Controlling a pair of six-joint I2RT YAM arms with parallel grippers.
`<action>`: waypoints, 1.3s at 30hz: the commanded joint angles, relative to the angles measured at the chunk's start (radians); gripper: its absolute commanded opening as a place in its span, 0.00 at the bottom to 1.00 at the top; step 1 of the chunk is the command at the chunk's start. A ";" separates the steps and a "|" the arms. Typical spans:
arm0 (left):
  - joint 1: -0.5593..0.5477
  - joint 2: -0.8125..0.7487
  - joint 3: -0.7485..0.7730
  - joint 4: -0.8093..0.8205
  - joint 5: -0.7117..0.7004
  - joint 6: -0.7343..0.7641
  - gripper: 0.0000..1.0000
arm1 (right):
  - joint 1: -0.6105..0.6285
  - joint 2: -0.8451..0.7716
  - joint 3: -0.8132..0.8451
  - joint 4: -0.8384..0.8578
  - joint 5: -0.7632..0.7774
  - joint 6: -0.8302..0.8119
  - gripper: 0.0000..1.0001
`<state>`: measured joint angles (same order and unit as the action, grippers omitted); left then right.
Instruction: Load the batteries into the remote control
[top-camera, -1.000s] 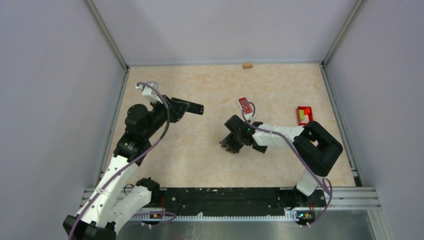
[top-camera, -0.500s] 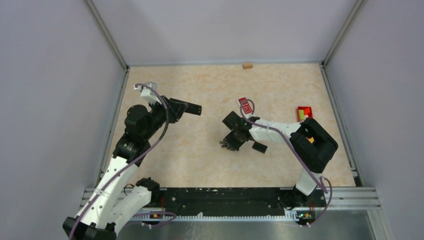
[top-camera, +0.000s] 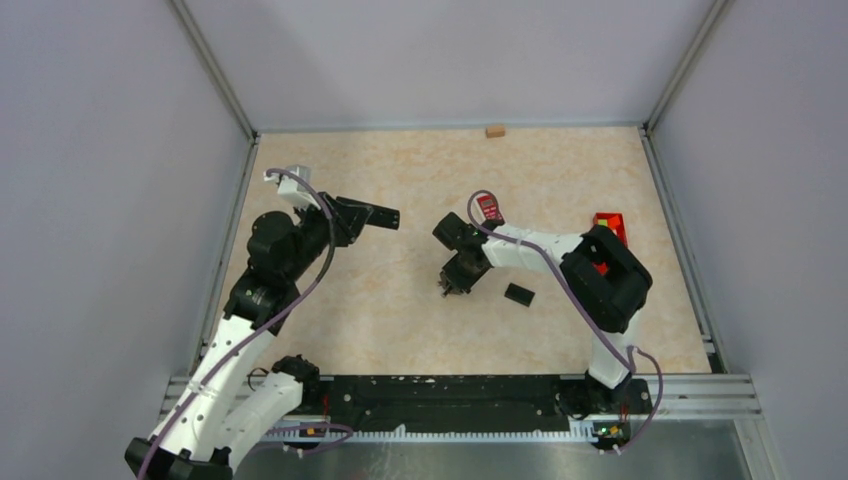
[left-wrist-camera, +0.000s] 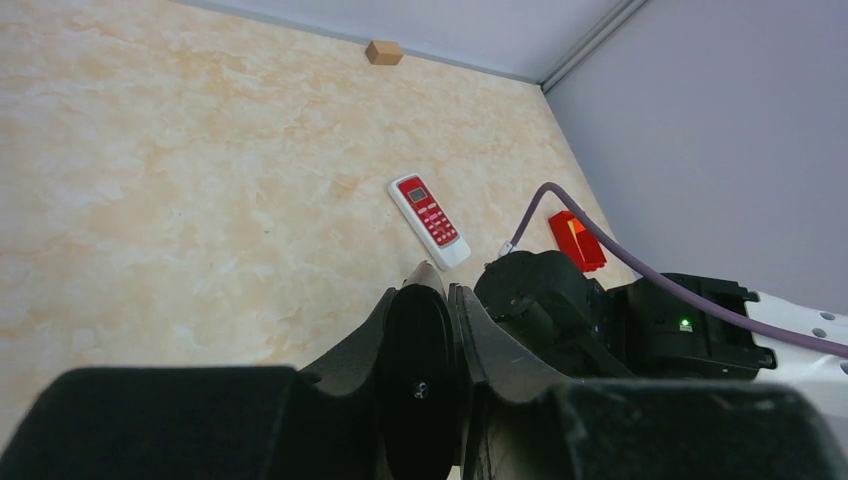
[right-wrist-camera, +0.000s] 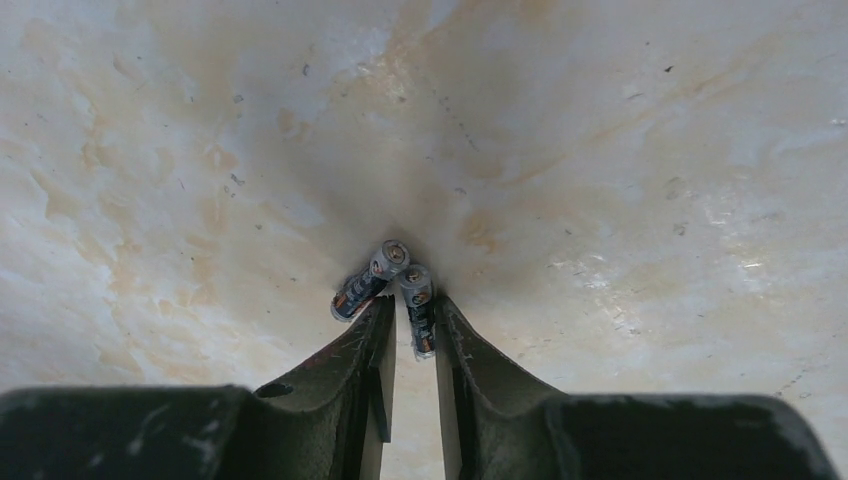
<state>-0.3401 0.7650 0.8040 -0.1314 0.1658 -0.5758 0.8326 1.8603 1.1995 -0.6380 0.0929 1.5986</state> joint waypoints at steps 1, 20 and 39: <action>0.006 -0.030 0.019 0.029 -0.052 0.013 0.00 | -0.010 0.048 0.077 -0.096 0.004 -0.027 0.18; 0.006 0.046 0.020 0.121 0.193 -0.023 0.00 | -0.008 -0.386 -0.009 -0.080 0.324 -0.405 0.00; 0.006 0.297 0.087 0.276 0.795 -0.114 0.00 | 0.008 -0.759 -0.101 0.651 -0.327 -1.447 0.00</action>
<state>-0.3382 1.0542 0.8371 0.0544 0.8013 -0.6590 0.8116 1.0668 1.0172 -0.0967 -0.0250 0.3771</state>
